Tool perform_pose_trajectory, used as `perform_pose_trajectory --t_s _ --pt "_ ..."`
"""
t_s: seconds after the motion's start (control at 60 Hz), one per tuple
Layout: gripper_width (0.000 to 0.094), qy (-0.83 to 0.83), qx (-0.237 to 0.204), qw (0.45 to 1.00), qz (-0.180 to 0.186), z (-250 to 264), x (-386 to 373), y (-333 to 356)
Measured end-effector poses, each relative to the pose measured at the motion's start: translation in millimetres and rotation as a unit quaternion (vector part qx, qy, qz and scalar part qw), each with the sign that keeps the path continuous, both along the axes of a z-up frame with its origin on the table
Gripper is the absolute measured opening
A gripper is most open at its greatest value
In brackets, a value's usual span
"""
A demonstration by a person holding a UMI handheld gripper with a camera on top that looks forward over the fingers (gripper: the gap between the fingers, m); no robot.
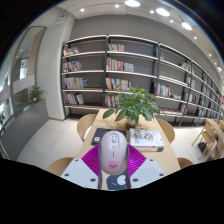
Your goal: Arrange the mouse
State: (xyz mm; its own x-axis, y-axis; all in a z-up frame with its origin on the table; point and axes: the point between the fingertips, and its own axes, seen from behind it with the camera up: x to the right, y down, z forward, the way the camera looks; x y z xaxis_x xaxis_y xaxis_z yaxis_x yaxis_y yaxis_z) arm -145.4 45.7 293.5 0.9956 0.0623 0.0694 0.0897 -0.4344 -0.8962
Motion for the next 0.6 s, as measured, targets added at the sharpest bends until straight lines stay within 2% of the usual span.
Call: perform_pose_trajectory --t_s 0.083,0.2,0.3,0.4,0.517,0.6 --pt "0.0316 -0.006 -0.01 1.0 -0.02 -6 40 42" --pt "0.0315 -0.01 -0.061 0.997 -0.041 -70 90 72" --pt "0.0316 0.001 -0.127 0.991 -0.046 -160 109 65" --pt "0.0316 0.015 -0.176 0.983 -0.045 -228 113 49" --pt "0.0329 0.018 -0.227 0.973 -0.032 -287 104 23" --pt "0.034 0.021 -0.242 0.97 -0.025 -307 98 12"
